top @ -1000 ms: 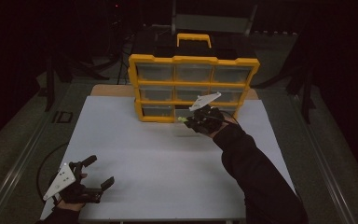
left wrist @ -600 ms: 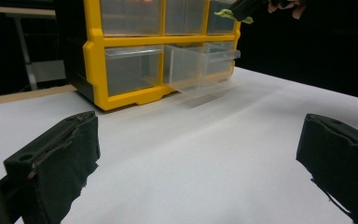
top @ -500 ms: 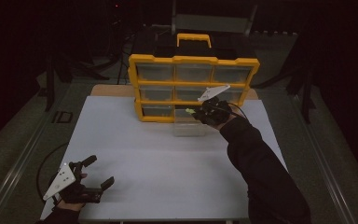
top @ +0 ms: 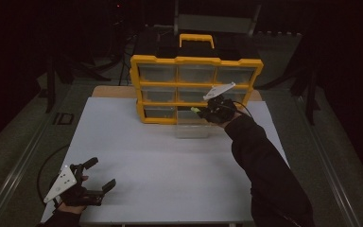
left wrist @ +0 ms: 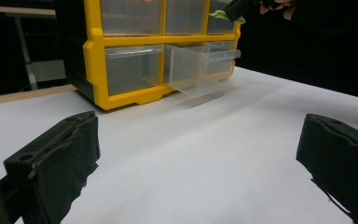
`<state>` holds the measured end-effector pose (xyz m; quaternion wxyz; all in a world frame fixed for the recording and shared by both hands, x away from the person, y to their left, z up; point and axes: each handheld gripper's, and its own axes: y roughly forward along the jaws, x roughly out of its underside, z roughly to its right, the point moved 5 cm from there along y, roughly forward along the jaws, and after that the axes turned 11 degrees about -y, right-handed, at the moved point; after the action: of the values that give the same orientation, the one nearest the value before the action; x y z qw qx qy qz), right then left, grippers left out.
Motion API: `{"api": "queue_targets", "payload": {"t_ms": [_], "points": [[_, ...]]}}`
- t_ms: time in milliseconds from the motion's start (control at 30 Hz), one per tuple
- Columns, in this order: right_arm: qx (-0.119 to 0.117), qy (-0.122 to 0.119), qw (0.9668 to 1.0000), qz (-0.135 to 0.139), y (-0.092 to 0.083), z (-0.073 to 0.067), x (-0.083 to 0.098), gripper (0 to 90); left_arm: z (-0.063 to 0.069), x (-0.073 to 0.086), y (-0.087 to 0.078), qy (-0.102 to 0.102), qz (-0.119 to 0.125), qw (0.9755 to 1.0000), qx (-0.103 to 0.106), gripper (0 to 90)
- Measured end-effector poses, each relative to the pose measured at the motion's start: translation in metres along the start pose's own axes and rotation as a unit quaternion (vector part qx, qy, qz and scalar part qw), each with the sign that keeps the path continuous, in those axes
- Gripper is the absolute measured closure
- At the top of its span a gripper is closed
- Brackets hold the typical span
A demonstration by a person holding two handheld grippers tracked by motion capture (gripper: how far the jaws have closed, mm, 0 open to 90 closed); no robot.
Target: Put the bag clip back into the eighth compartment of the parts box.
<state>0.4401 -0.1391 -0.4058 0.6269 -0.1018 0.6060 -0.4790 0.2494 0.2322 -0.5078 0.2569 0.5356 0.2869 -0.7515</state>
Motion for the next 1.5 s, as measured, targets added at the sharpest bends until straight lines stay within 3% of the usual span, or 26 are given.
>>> {"api": "queue_targets", "payload": {"t_ms": [533, 1267, 1333, 1433, 1500], "points": [[-0.014, 0.009, 0.9998, -0.011, 0.023, 0.002, 0.008, 78.8, 0.000, 0.000, 0.000, -0.001, -0.001, 1.0000, 0.001, 0.2], [-0.011, 0.016, 0.9989, -0.043, 0.048, 0.011, 0.013, 78.5, -0.001, 0.001, 0.001, -0.002, -0.004, 1.0000, 0.002, 0.2], [-0.018, 0.018, 0.9988, -0.042, 0.048, 0.011, 0.013, 76.7, -0.001, 0.001, 0.001, -0.003, -0.004, 1.0000, 0.001, 0.2], [-0.027, 0.030, 0.9986, -0.034, 0.047, 0.011, 0.011, 61.0, -0.001, 0.001, 0.001, -0.003, -0.004, 1.0000, 0.001, 0.2], [-0.026, 0.034, 0.9986, -0.032, 0.046, 0.010, 0.010, 57.0, -0.001, 0.001, 0.001, -0.003, -0.005, 1.0000, 0.001, 0.2]]}}
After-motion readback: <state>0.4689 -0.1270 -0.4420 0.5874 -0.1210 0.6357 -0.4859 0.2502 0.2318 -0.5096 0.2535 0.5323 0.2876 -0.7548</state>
